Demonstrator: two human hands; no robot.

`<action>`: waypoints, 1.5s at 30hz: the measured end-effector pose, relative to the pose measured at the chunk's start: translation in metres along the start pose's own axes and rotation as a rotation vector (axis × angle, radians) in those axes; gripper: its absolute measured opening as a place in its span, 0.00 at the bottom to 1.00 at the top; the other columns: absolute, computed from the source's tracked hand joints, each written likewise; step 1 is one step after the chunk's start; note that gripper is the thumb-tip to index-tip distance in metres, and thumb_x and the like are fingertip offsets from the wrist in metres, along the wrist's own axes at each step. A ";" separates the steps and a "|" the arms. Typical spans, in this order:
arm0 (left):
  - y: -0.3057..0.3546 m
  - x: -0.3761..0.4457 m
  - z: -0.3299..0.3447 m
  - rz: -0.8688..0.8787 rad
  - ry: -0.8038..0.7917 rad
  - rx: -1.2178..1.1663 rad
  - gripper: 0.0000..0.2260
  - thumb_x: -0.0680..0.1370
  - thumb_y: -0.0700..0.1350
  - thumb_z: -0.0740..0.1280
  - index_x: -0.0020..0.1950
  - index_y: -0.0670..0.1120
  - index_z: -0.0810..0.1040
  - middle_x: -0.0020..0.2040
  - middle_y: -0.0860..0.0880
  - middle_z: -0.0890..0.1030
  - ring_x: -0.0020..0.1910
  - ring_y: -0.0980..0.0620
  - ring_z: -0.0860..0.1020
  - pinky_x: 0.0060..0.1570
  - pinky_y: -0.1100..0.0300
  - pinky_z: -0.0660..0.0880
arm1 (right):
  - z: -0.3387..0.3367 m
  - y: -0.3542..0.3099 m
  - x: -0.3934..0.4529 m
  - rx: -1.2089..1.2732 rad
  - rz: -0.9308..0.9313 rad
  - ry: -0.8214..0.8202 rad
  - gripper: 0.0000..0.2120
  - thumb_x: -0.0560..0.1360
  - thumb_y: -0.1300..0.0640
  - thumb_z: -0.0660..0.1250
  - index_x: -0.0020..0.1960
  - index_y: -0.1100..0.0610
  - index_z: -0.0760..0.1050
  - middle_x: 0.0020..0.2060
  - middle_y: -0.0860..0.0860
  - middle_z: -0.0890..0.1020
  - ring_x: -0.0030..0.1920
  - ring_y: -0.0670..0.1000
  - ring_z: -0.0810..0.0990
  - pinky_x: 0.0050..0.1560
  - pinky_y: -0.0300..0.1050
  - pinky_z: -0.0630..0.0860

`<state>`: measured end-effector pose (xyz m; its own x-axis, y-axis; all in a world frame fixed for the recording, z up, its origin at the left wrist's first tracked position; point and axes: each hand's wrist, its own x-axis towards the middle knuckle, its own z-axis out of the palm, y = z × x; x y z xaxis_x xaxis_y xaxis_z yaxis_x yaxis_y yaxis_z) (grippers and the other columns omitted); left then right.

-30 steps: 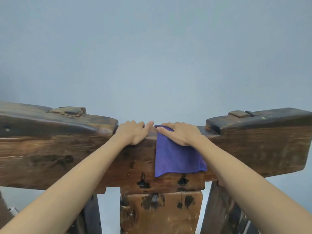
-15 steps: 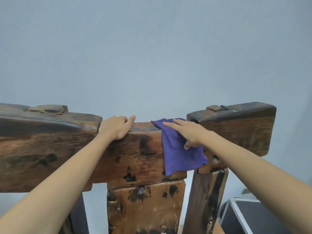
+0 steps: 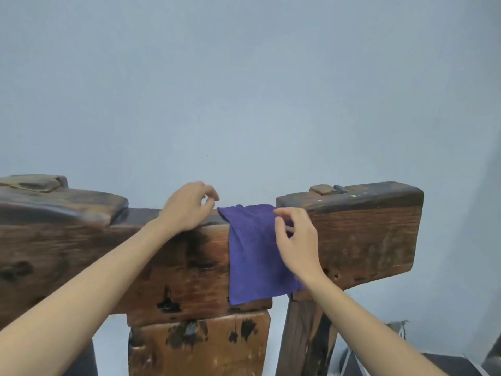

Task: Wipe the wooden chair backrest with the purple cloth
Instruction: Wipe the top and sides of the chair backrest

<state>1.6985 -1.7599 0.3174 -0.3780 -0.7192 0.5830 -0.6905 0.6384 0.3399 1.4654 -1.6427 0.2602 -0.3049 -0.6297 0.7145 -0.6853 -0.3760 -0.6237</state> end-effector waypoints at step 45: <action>0.003 0.075 0.073 -0.570 -0.510 0.153 0.21 0.82 0.60 0.54 0.56 0.47 0.79 0.68 0.43 0.79 0.63 0.43 0.77 0.68 0.48 0.68 | -0.058 0.058 0.143 -0.763 -0.277 -0.762 0.32 0.77 0.26 0.40 0.76 0.32 0.64 0.78 0.45 0.68 0.76 0.52 0.66 0.74 0.54 0.60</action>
<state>1.6232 -1.8320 0.3077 -0.1502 -0.9858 -0.0755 -0.9269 0.1139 0.3577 1.3437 -1.7145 0.3446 0.2280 -0.9399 0.2543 -0.9736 -0.2164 0.0732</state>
